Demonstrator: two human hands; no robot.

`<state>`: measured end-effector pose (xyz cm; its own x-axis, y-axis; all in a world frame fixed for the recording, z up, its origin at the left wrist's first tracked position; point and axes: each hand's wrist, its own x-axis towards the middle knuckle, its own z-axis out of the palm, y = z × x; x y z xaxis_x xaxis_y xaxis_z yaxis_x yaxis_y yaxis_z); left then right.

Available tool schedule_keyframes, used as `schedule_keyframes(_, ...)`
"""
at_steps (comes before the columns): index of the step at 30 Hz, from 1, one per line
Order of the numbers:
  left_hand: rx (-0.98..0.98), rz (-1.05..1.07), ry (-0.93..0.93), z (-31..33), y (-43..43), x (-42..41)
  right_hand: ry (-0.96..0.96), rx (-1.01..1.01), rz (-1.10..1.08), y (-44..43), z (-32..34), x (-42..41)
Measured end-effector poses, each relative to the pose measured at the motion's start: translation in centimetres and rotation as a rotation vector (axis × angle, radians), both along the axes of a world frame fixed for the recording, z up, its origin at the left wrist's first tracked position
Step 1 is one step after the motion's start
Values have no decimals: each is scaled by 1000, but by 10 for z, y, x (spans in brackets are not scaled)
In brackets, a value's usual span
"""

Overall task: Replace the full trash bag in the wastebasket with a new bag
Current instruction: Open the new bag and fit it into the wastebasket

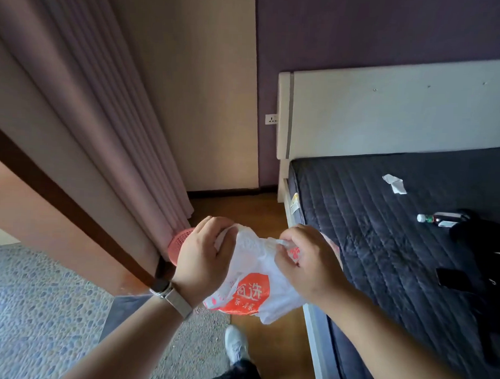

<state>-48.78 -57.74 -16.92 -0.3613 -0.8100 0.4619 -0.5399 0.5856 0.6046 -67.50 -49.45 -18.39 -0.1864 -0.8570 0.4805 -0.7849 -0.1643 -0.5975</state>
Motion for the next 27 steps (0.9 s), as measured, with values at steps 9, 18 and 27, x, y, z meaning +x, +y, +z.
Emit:
schedule_keyframes(9,104,0,45,-40,-156,-41,62,93,28,-149,-13,-44)
schedule_keyframes(18,79,63,98,-22,-311,-45,106,73,89,-318,1,-47)
schedule_keyframes(27,81,347,151,-26,-385,22,142,8,357,-444,8,3)
